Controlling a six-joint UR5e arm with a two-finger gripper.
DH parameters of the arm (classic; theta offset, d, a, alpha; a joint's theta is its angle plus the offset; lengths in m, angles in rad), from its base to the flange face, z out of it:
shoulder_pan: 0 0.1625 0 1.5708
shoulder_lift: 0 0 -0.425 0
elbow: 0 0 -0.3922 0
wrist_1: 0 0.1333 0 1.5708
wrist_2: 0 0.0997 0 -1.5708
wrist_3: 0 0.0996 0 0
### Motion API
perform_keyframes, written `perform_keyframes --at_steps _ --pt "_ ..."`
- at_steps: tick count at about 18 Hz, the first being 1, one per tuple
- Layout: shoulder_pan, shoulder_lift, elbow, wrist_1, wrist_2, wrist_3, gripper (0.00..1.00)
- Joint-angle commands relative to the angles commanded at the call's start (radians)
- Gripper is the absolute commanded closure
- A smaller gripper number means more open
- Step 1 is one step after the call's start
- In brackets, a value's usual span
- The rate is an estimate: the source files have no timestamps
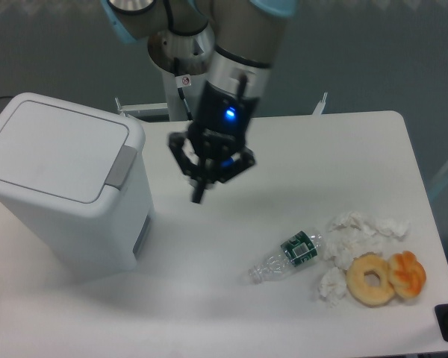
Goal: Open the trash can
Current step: 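Move the gripper over to the lid of the white trash can, then push the gripper against the lid edge to flip the lid open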
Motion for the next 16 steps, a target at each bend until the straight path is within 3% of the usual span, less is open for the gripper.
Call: perform_keyframes --at_steps 8,16 --pt "-0.064 0.012 -0.026 -0.020 -0.002 -0.032 0.90" --pt "-0.068 0.038 -0.083 -0.031 -0.003 -0.018 0.90"
